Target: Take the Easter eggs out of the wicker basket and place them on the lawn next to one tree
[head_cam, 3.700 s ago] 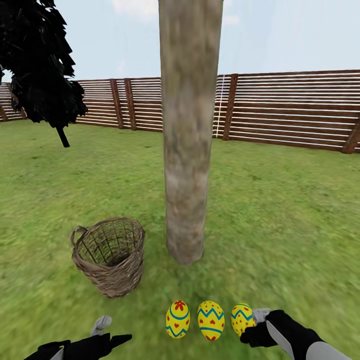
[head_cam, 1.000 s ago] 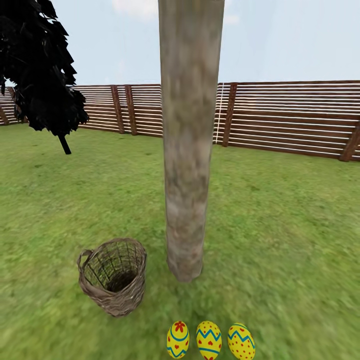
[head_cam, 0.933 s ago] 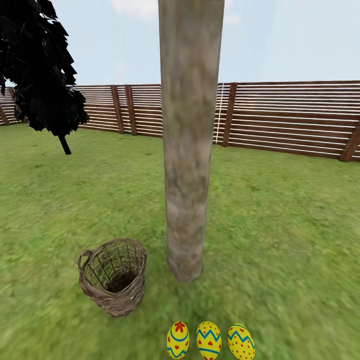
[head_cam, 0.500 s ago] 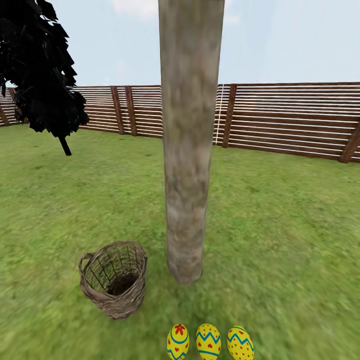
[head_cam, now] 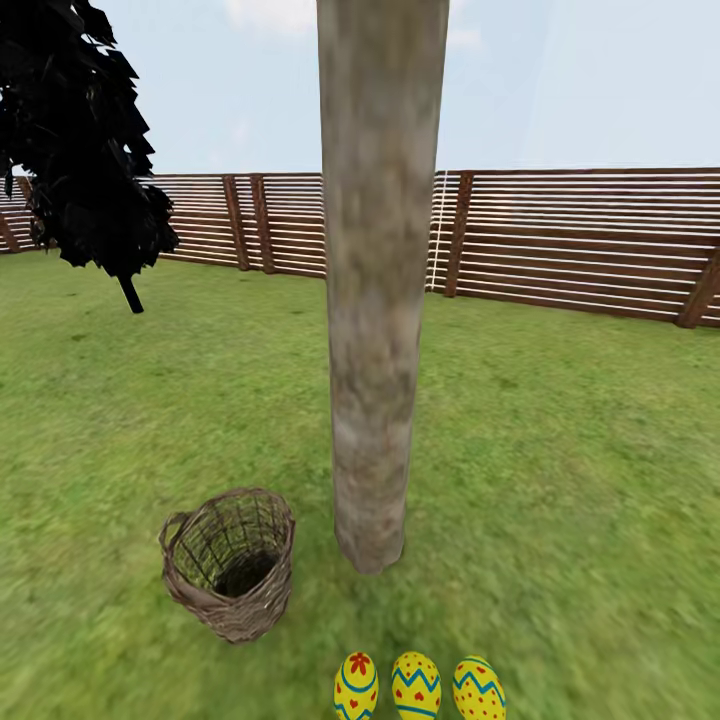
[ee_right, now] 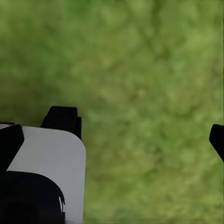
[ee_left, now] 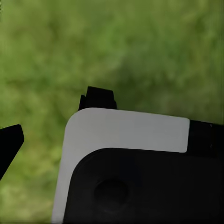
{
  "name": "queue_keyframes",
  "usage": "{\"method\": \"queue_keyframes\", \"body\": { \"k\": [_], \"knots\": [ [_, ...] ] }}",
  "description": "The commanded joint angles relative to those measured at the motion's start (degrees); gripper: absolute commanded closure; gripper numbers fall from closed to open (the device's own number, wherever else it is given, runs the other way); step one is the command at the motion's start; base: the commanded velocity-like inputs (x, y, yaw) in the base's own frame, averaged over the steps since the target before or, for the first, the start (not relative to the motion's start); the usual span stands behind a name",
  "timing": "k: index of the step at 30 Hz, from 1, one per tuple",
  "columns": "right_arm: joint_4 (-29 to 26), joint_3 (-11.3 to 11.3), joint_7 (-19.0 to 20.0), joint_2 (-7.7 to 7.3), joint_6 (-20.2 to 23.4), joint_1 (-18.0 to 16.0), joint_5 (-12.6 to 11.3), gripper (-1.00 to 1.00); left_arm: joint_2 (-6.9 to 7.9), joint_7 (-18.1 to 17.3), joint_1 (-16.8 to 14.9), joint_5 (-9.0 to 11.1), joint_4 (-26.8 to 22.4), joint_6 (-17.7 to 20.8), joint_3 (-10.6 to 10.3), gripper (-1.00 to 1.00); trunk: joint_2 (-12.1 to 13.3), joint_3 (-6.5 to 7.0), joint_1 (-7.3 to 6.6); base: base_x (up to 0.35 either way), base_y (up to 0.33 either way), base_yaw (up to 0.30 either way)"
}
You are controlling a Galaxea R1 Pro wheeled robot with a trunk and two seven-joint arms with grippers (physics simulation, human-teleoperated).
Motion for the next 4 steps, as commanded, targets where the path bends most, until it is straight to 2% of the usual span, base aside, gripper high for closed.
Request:
{"method": "queue_keyframes", "body": {
  "k": [1, 4],
  "knots": [
    [0.12, 0.46, 0.31, 0.01, -0.08, -0.05, -0.60, -1.00, 0.00, -0.38, 0.00, 0.62, 0.17, 0.00, -0.42, -1.00, 0.39, 0.14, -0.23, 0.000, 0.000, 0.000],
    [0.12, 0.46, 0.31, 0.01, -0.08, -0.07, -0.59, -1.00, 0.01, -0.38, 0.13, 0.60, 0.17, 0.00, -0.42, -1.00, 1.59, 0.68, -0.89, 0.000, 0.000, 0.000]
  ]
}}
